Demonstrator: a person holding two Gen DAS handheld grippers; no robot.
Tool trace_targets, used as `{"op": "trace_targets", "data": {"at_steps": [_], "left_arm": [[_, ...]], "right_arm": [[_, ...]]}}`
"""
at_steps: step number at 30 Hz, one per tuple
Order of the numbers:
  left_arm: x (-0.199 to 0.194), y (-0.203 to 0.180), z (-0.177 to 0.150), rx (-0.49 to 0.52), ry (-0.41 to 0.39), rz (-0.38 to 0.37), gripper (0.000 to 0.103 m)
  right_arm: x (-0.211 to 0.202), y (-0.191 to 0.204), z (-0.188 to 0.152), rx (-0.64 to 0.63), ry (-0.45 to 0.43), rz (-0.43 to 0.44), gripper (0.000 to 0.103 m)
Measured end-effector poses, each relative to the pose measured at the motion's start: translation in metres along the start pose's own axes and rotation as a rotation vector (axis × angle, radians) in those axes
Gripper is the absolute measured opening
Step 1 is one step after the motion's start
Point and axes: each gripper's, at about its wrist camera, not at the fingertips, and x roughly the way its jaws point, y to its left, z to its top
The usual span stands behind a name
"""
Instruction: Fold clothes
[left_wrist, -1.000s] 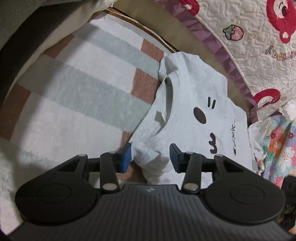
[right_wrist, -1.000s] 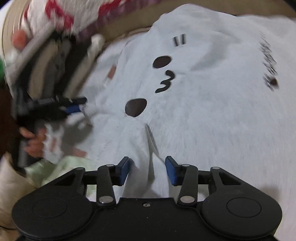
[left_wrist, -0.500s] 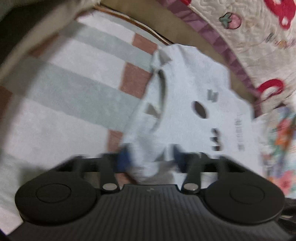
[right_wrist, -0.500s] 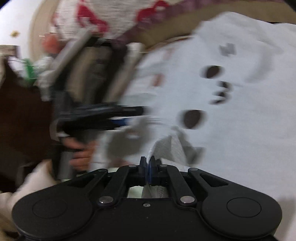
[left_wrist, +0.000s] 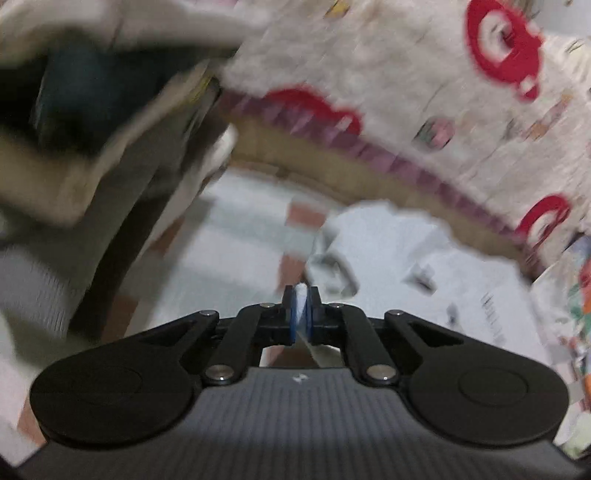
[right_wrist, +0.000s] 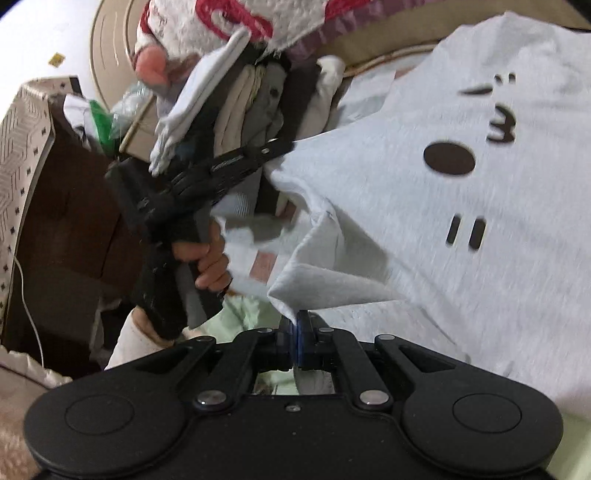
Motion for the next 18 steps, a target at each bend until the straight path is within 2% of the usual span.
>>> {"op": "trace_targets", "data": {"at_steps": [2,6,10,13,16,18], "left_arm": [[0.011,0.022,-0.012,-0.083,0.059,0.012,0.005],[0.001,0.047,-0.023,-0.171,0.056,0.015,0.005],[0.002,0.048,-0.033,-0.156,0.091,0.036,0.005],[0.016,0.049,-0.046,-0.115,0.166,0.106,0.006],[0.021,0.056,-0.054,-0.104,0.201,0.188,0.003],[0.018,0.062,-0.05,-0.093,0.199,0.216,0.003]], "right_arm": [[0.004,0.0,-0.001,0.001,0.017,0.005,0.005],[0.016,0.004,0.004,0.01,0.036,0.089,0.005],[0.035,0.025,0.007,-0.123,0.123,0.184,0.005],[0.056,0.025,0.01,-0.171,0.193,0.212,0.005],[0.079,0.028,0.01,-0.201,0.253,0.206,0.005],[0.089,0.032,0.006,-0.226,0.298,0.246,0.005]]}}
